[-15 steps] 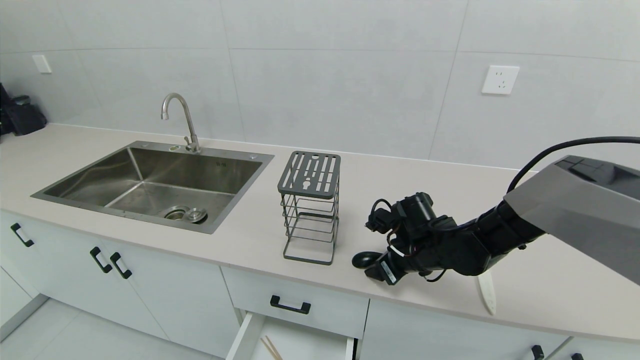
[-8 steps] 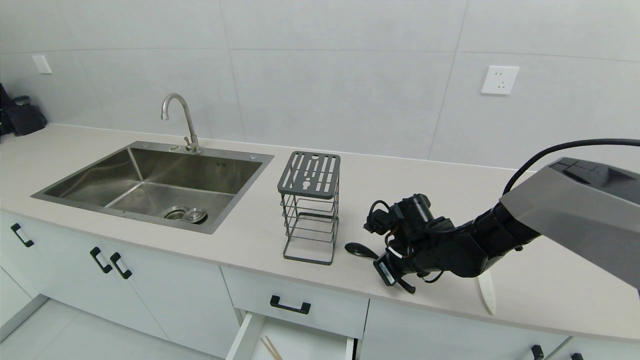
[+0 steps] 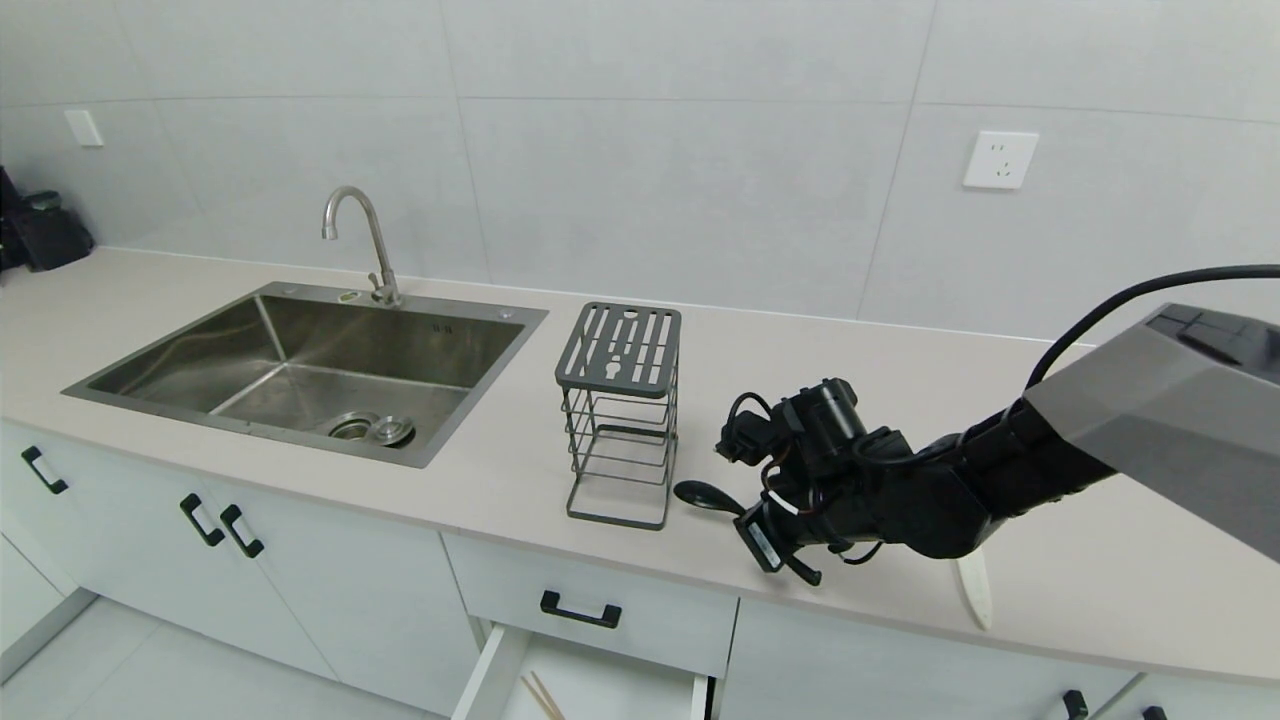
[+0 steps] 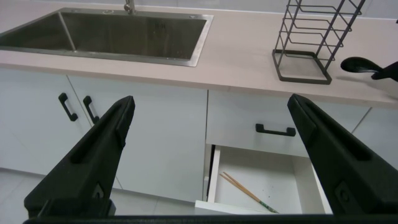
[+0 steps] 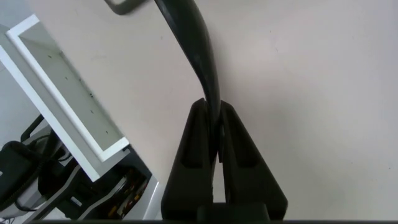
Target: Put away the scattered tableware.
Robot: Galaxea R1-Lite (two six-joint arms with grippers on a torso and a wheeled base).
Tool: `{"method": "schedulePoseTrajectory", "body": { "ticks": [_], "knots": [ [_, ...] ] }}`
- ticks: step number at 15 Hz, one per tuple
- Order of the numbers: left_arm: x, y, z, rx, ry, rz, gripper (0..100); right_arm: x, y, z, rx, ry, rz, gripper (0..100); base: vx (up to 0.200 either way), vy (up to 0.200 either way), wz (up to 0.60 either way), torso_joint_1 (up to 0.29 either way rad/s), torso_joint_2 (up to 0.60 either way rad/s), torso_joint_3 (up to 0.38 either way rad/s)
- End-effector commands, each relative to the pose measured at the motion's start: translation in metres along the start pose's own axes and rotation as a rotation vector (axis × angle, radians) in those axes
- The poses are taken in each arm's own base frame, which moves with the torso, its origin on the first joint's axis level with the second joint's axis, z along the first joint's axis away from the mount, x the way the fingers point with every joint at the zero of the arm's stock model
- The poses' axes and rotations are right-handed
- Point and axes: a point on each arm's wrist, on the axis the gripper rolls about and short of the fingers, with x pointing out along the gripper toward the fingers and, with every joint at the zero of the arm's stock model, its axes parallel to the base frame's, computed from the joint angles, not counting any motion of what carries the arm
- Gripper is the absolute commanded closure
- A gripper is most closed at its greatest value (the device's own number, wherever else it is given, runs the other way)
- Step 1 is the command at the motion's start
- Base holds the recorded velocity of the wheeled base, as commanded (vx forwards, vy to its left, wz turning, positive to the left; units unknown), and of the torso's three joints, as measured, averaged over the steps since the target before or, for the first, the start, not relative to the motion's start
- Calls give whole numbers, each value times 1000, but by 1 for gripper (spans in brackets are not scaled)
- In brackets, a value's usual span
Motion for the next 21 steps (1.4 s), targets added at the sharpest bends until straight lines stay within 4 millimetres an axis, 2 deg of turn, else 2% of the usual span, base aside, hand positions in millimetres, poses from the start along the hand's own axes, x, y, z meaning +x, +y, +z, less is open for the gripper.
{"method": "schedulePoseTrajectory", "body": {
  "ticks": [1,10,15,21],
  "knots": [
    [0,0,0,-1,2,1,0,-12,6,7,-14,-33,6,100,0,0,0,0,0,0],
    [0,0,0,-1,2,1,0,-21,19,9,-42,-45,24,100,0,0,0,0,0,0],
    [0,0,0,-1,2,-1,0,-42,34,-2,-72,-34,52,100,0,0,0,0,0,0],
    [0,0,0,-1,2,1,0,-66,57,-3,-123,-66,90,100,0,0,0,0,0,0]
  ]
}}
